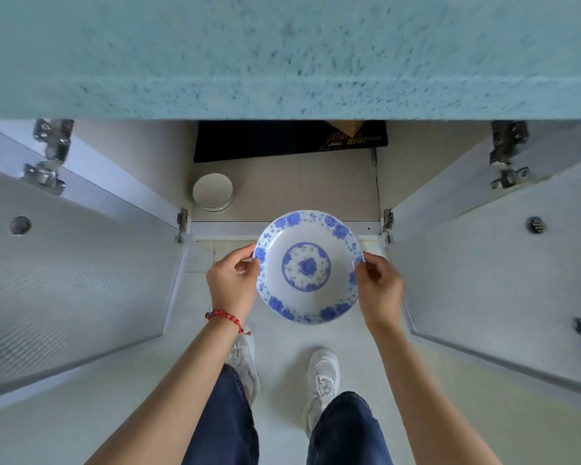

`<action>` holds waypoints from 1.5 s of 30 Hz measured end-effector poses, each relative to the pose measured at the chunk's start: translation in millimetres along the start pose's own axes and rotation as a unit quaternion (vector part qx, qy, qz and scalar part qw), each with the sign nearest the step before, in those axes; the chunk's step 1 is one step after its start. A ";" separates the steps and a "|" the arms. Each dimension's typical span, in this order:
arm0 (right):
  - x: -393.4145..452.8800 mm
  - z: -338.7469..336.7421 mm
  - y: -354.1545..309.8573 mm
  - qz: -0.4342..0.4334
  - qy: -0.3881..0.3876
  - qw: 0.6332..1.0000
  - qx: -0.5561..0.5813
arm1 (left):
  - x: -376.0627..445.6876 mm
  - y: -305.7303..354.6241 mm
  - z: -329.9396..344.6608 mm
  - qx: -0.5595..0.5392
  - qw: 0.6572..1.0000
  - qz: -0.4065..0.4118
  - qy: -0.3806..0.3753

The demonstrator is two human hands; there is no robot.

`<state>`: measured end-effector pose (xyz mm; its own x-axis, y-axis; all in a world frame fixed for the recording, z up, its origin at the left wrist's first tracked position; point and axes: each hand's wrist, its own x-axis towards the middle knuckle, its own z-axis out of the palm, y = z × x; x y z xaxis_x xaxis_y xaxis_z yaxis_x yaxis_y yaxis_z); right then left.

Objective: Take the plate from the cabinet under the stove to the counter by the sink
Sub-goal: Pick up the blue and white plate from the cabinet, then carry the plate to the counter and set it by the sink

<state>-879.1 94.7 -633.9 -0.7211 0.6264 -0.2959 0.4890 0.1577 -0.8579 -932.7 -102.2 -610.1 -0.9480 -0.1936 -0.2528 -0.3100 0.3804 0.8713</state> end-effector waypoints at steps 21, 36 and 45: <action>-179.7 -153.8 -165.9 0.033 0.250 0.959 0.130 | -104.5 218.2 -84.6 0.050 0.969 0.155 -0.187; -294.3 -277.4 -119.2 0.083 0.417 0.893 0.148 | -241.4 266.1 -9.4 0.119 0.877 0.253 -0.390; -406.5 -408.3 -40.4 0.131 0.522 0.827 0.161 | -428.0 266.5 64.6 0.153 0.795 0.315 -0.495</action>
<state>-405.3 145.4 -307.5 0.2886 0.9511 -0.1101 0.2843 -0.1950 -0.9387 -614.3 140.4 -296.8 -0.4676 0.8716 -0.1471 0.3890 0.3523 0.8512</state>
